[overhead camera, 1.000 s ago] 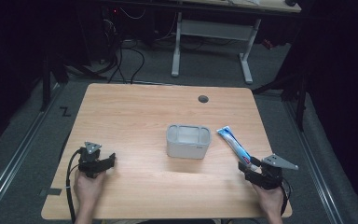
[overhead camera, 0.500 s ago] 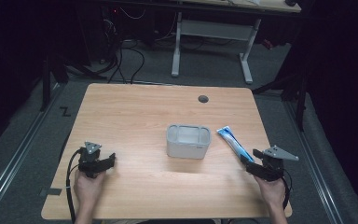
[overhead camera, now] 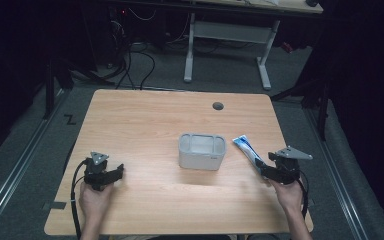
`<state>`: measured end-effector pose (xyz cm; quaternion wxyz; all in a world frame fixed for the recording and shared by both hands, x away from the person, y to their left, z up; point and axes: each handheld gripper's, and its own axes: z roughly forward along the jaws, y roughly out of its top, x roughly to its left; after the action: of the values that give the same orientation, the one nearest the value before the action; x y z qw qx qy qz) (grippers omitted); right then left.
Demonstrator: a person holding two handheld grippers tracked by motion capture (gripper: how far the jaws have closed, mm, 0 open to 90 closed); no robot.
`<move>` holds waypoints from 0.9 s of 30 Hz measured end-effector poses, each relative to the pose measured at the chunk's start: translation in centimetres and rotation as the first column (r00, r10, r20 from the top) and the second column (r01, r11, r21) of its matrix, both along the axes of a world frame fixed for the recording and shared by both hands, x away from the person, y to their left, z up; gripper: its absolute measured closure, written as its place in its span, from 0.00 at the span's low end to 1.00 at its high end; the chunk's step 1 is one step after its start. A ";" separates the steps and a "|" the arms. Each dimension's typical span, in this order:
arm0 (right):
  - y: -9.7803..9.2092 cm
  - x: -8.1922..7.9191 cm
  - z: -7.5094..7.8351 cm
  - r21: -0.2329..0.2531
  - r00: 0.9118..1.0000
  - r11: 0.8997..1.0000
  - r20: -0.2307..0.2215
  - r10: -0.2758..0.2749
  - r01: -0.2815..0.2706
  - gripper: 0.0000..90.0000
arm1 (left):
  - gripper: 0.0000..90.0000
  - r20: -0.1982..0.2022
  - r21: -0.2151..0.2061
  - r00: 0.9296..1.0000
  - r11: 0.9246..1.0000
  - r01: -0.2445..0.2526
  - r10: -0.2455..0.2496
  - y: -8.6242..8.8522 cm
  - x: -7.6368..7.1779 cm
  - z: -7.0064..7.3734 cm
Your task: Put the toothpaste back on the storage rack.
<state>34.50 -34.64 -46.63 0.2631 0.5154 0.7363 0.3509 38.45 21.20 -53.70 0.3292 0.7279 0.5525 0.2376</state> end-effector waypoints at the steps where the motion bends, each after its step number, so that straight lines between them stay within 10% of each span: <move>1: 0.0 0.0 0.0 0.000 1.000 1.000 0.000 0.000 0.000 0.44 | 0.31 0.000 0.000 1.000 1.000 0.000 0.000 0.0 0.0 0.0; 27: 1.3 4.7 0.9 -0.092 0.997 0.996 -0.081 0.014 -0.022 0.46 | 0.31 0.000 -0.003 1.000 1.000 0.001 -0.001 0.0 0.0 0.0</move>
<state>39.16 -33.31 -45.75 0.2539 0.5096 0.7663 0.2978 38.45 21.23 -53.70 0.3301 0.7277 0.5527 0.2367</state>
